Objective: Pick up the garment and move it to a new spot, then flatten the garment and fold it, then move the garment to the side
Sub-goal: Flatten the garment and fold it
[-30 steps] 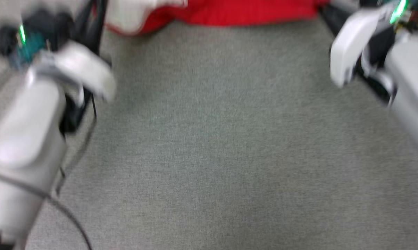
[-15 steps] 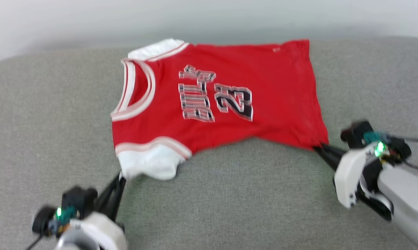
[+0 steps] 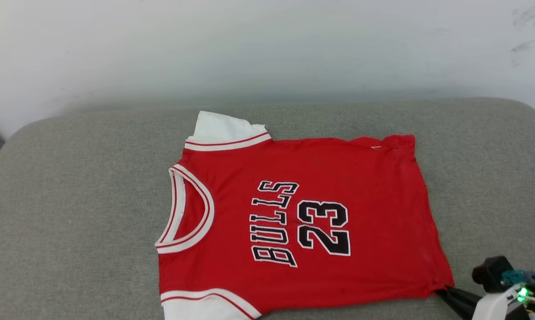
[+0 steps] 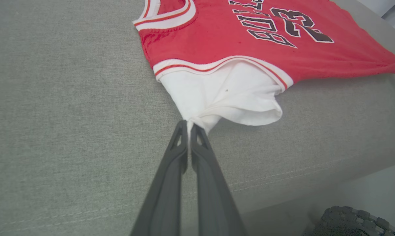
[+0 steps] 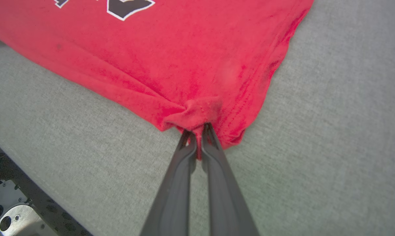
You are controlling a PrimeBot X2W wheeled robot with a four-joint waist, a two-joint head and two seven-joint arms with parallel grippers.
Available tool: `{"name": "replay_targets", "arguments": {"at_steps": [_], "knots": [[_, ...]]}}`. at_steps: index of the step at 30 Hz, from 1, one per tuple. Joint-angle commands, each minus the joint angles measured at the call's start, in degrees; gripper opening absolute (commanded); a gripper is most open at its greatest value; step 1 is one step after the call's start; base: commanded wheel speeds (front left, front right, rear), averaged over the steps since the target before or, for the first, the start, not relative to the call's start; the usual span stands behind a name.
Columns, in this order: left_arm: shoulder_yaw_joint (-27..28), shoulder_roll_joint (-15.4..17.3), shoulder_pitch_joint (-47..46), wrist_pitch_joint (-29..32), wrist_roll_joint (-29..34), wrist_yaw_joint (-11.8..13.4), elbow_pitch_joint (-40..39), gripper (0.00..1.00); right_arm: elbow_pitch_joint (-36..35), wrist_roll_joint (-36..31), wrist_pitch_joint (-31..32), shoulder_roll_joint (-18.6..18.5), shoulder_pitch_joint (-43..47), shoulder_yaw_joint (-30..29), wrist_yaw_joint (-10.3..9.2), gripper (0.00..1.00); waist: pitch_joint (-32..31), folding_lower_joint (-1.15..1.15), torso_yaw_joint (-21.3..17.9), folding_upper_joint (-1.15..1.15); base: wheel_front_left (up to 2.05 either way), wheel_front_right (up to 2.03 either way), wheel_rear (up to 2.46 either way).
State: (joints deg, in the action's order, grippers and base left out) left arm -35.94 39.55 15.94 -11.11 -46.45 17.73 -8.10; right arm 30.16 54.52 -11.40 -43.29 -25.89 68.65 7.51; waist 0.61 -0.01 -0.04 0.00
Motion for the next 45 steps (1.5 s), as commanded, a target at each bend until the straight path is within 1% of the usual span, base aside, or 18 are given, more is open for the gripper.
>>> {"name": "replay_targets", "arguments": {"at_steps": [1, 5, 8, 12, 17, 23, 26, 27, 28, 33, 40, 45], "knots": [[-0.1, 0.6, 1.4, 0.6, -0.6, 0.4, -0.9, 0.00, -0.6, 0.3, -0.1, -1.1, 1.5, -0.8, -0.04, 0.00, -0.3, 0.01, 0.4, 0.00, 0.00, 0.00, 0.00], [0.4, 2.2, 3.6, 1.9, -1.7, 1.6, -3.4, 0.00, -3.3, 0.0, 0.1, -2.9, 5.3, -3.1, -0.04, 0.00, -0.1, 0.01, 0.9, 0.00, 0.00, 0.00, 0.00], [0.4, 2.2, 3.7, 2.4, -2.5, 1.2, -4.8, 0.00, -5.1, -0.8, 0.9, -3.7, 6.9, -5.3, -0.04, 0.00, 0.2, 0.01, 1.0, 0.00, 0.00, 0.00, 0.00], [1.0, 2.8, 0.5, 1.9, -0.5, 1.3, -4.8, 0.00, -6.8, -2.0, 1.8, -3.2, 7.6, -9.1, -0.04, 0.00, 1.0, 0.01, 0.9, 0.00, 0.00, 0.00, 0.00], [1.6, 3.9, -6.7, 1.9, 3.6, 0.1, -4.2, 0.00, -9.0, -4.2, 3.0, -2.8, 6.9, -14.6, -0.04, 0.00, 3.1, 0.01, 0.5, 0.00, 0.00, 0.00, 0.00], [1.3, 2.9, -17.5, 3.6, 7.1, -2.8, -1.8, 0.00, -12.3, -7.2, 6.0, -2.6, 6.1, -20.4, -0.04, 0.00, 7.0, 0.01, -0.5, 0.00, 0.00, 0.00, 0.00], [1.6, 2.8, -22.5, 4.4, 8.1, -4.5, 1.0, 0.00, -13.9, -8.7, 7.5, -2.1, 5.4, -23.1, -0.04, 0.00, 9.4, 0.01, -1.1, 0.00, 0.00, 0.00, 0.00], [1.5, 2.5, -23.9, 4.7, 8.4, -5.0, 1.9, 0.00, -14.4, -9.2, 8.1, -1.9, 5.2, -24.0, -0.04, 0.00, 10.2, 0.01, -1.3, 0.00, 0.00, 0.00, 0.00], [1.5, 2.5, -23.9, 4.7, 8.4, -5.0, 1.9, 0.00, -14.4, -9.2, 8.1, -1.9, 5.2, -24.0, -0.04, 0.00, 10.2, 0.01, -1.3, 0.00, 0.00, 0.00, 0.00], [1.9, 1.4, -30.7, 4.4, 9.0, -7.7, 7.9, 0.00, -15.9, -11.4, 11.0, -0.3, 4.0, -27.2, -0.04, 0.00, 14.2, 0.01, -1.9, 0.00, 0.00, 0.00, 0.00], [1.5, -0.9, -37.2, 3.1, 9.3, -11.2, 18.1, 0.00, -15.3, -13.7, 13.7, 1.6, 2.2, -29.1, -0.04, 0.00, 19.1, 0.01, -2.2, 0.00, 0.00, 0.00, 0.00], [-0.3, -2.9, -40.1, 2.9, 9.7, -14.3, 25.8, 0.00, -12.6, -14.9, 15.7, 3.0, 1.3, -28.3, -0.08, 0.00, 20.7, 0.01, -2.2, 0.00, 0.00, 0.00, 0.00]]}}
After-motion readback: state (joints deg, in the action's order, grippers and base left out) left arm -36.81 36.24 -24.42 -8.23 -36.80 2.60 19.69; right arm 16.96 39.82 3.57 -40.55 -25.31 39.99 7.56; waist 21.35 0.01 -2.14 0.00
